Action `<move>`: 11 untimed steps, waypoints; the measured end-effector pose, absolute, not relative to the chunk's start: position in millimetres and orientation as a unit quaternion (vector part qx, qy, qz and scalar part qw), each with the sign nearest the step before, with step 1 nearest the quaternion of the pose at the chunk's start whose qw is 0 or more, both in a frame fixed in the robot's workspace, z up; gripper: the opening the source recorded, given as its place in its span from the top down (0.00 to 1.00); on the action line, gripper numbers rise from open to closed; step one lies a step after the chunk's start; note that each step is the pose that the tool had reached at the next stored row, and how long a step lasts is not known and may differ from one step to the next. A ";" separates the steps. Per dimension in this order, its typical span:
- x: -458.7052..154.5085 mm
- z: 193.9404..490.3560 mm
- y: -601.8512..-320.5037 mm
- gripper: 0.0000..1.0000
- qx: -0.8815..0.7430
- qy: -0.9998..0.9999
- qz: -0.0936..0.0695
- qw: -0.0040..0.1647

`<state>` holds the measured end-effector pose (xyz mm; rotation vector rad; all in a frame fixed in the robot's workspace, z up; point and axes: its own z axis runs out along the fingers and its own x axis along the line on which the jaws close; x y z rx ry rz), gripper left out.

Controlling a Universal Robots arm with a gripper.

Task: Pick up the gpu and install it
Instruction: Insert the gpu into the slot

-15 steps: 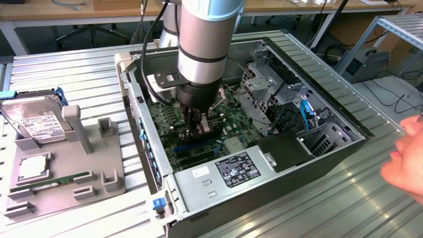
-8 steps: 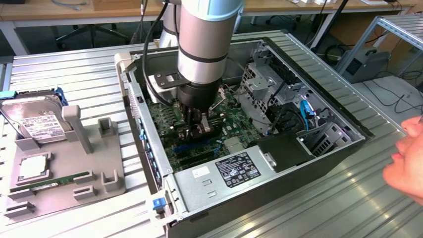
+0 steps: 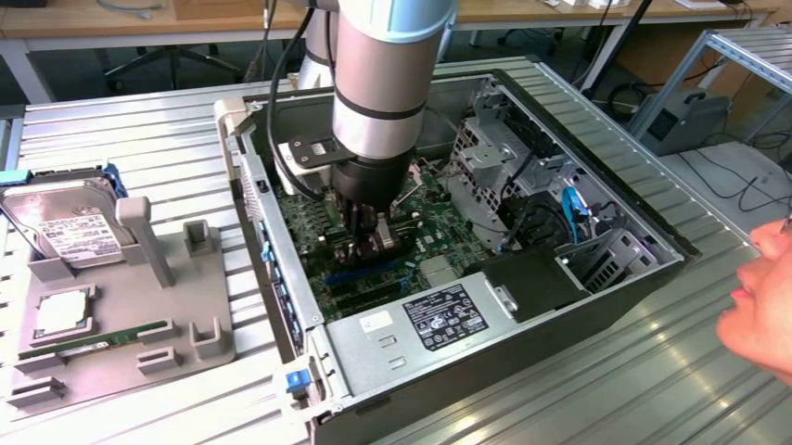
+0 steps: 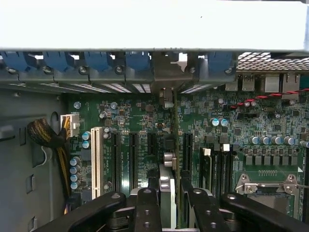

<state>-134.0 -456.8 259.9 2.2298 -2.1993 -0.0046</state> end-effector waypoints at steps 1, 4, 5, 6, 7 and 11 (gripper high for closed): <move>-133.9 259.3 -456.8 0.73 0.712 -0.702 -0.001 0.005; -134.0 257.7 -456.8 0.73 0.712 -0.702 -0.001 0.005; -133.9 257.5 -456.8 0.73 0.712 -0.702 -0.001 0.006; -133.9 257.4 -456.8 0.73 0.712 -0.702 0.000 0.006; -133.9 257.4 -456.8 0.73 0.712 -0.702 0.000 0.007; -133.9 257.6 -456.8 0.73 0.712 -0.702 0.002 0.008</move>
